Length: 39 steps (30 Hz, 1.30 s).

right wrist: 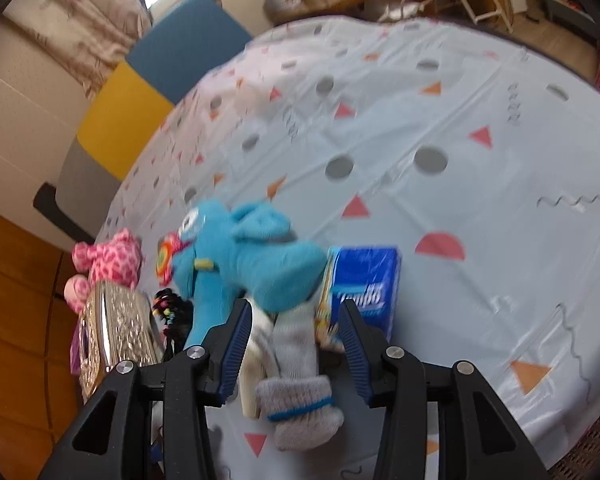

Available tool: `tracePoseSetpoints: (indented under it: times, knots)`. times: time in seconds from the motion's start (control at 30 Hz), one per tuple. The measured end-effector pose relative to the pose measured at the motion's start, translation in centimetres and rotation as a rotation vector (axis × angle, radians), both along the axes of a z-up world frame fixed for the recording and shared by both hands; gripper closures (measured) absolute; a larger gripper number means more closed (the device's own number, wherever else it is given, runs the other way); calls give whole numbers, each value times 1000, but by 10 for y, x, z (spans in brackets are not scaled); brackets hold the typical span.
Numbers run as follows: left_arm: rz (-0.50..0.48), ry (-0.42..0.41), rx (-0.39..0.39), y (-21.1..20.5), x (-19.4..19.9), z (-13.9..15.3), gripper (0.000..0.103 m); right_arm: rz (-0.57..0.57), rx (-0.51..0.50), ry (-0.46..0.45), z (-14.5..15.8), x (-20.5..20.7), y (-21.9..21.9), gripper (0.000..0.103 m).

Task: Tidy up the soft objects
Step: 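Grasp the black tape roll in the pile with the left gripper, then carry the tape roll toward the gold tray while the right gripper grasps the black-haired beaded doll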

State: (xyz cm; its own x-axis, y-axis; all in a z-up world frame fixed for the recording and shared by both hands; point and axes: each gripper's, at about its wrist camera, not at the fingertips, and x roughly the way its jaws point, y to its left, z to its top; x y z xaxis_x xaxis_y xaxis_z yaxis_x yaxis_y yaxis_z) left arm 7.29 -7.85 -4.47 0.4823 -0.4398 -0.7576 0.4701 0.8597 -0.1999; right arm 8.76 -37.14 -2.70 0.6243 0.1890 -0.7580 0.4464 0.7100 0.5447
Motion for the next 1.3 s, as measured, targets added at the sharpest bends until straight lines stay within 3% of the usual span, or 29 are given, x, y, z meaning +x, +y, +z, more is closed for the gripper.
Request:
tracePoseSetpoints:
  times: [0.17, 0.27, 0.53, 0.7, 0.87, 1.1, 1.2, 1.23, 1.3]
  knots:
    - [14, 46, -24, 20, -12, -13, 51, 47, 7, 14, -3, 3, 8, 58]
    - [21, 42, -39, 30, -21, -15, 51, 82, -7, -60, 9, 1, 15, 58]
    - [2, 10, -28, 35, -37, -15, 51, 386, -79, -130, 24, 21, 80, 58]
    - [-7, -5, -24, 33, -36, -16, 51, 499, -130, -113, 23, 44, 114, 60]
    - [-7, -2, -30, 31, -33, -16, 51, 610, -208, -64, 16, 92, 149, 60]
    - [-12, 4, -38, 28, -28, -18, 51, 758, -340, 113, -28, 145, 183, 60]
    - [-13, 5, -43, 28, -26, -18, 51, 798, -452, 163, -45, 149, 193, 77]
    - [-12, 4, -44, 28, -26, -18, 51, 798, -459, 156, -45, 147, 193, 88]
    - [-11, 5, -47, 29, -27, -18, 51, 788, -415, 159, -44, 142, 188, 92]
